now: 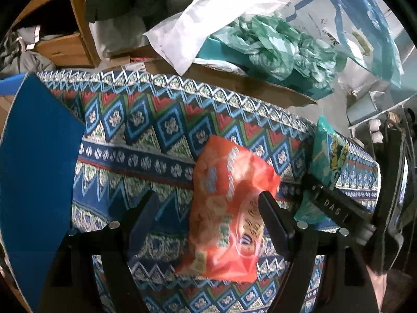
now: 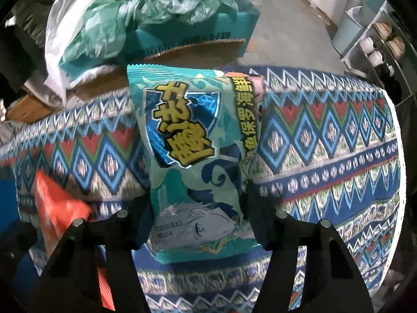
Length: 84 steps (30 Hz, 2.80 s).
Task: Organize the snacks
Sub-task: 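Grasp the orange chip bag with the left tool while the right grasps the teal bag, then lift both bags and carry them over the cardboard box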
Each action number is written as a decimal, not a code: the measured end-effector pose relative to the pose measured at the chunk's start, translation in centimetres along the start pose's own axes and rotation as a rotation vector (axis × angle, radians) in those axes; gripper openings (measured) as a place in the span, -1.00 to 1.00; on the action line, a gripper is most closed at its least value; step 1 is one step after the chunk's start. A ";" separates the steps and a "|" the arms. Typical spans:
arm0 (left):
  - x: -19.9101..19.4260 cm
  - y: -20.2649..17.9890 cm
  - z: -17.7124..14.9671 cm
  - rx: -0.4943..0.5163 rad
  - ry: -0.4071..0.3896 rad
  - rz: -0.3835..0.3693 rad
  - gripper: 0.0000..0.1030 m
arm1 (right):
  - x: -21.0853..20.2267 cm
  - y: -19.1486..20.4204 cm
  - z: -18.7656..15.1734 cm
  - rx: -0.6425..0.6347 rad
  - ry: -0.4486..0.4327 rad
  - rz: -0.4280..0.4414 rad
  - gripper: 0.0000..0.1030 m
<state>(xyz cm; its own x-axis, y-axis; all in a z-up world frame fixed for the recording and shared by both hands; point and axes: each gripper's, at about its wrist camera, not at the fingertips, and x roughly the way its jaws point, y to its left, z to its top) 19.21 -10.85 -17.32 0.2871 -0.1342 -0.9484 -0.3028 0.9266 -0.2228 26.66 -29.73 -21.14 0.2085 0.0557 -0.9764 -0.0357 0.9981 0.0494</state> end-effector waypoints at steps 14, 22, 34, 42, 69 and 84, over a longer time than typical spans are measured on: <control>2.1 -2.2 -2.7 0.052 0.021 0.069 0.69 | -1.1 -1.7 -5.0 0.024 0.007 0.032 0.19; 3.9 -3.5 -2.6 0.082 0.036 0.098 0.76 | -1.4 -1.8 -5.0 0.024 0.003 0.038 0.19; 4.0 -4.6 -3.3 0.146 0.029 0.010 0.07 | -2.0 -2.2 -6.0 0.052 0.009 0.044 0.19; 2.4 -4.3 -3.5 0.147 0.015 -0.027 -0.44 | -3.2 -1.2 -7.0 0.031 0.007 0.053 0.18; -8.1 0.0 -6.9 0.200 -0.123 -0.016 -0.49 | -13.0 1.9 -10.4 -0.048 -0.073 0.080 0.18; -15.7 6.6 -7.6 0.102 -0.214 -0.027 -0.49 | -19.0 9.6 -11.6 -0.181 -0.155 0.174 0.18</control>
<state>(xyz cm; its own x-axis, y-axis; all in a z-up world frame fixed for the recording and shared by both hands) 5.84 -5.33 -5.62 0.4832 -0.0915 -0.8707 -0.2022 0.9560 -0.2127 10.98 -21.47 -4.52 0.3302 0.2431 -0.9121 -0.2552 0.9533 0.1617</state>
